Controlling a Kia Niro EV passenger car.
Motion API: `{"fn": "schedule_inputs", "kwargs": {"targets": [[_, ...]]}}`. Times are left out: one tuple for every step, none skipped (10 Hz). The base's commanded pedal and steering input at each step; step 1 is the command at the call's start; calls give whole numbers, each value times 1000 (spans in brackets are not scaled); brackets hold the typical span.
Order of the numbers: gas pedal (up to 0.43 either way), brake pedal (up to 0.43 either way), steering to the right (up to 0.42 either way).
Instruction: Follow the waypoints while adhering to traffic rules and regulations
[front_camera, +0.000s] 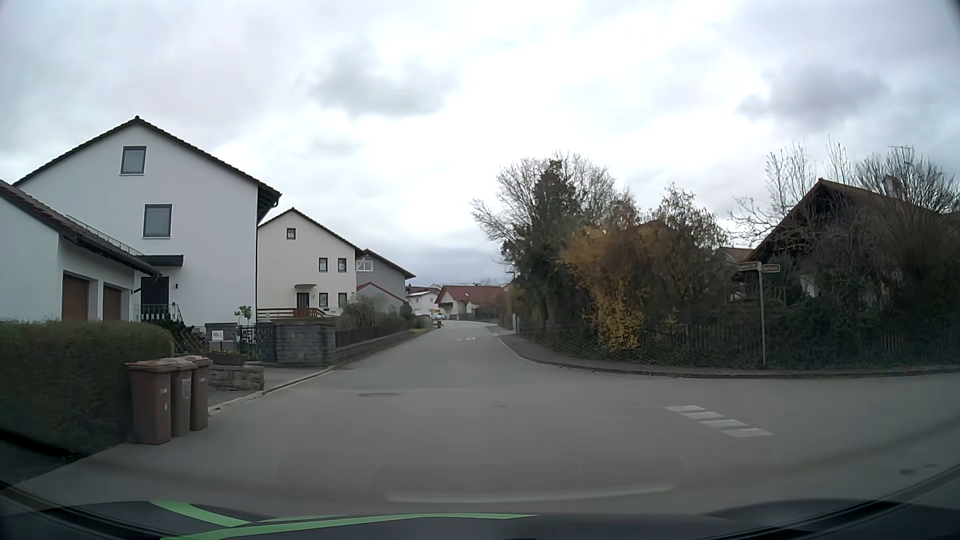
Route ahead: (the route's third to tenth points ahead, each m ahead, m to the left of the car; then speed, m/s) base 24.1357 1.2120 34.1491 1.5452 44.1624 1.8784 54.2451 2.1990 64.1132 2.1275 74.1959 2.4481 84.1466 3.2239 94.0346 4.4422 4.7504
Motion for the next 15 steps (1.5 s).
{"fn": "schedule_inputs", "kwargs": {"targets": [[169, 0, -15], [189, 0, -17], [189, 0, -19], [189, 0, -19], [189, 0, -19], [189, 0, -21], [189, 0, -22], [189, 0, -22], [189, 0, -21], [197, 0, -19], [197, 0, -19], [209, 0, -19], [209, 0, -17], [209, 0, -13], [220, 0, -9]]}}
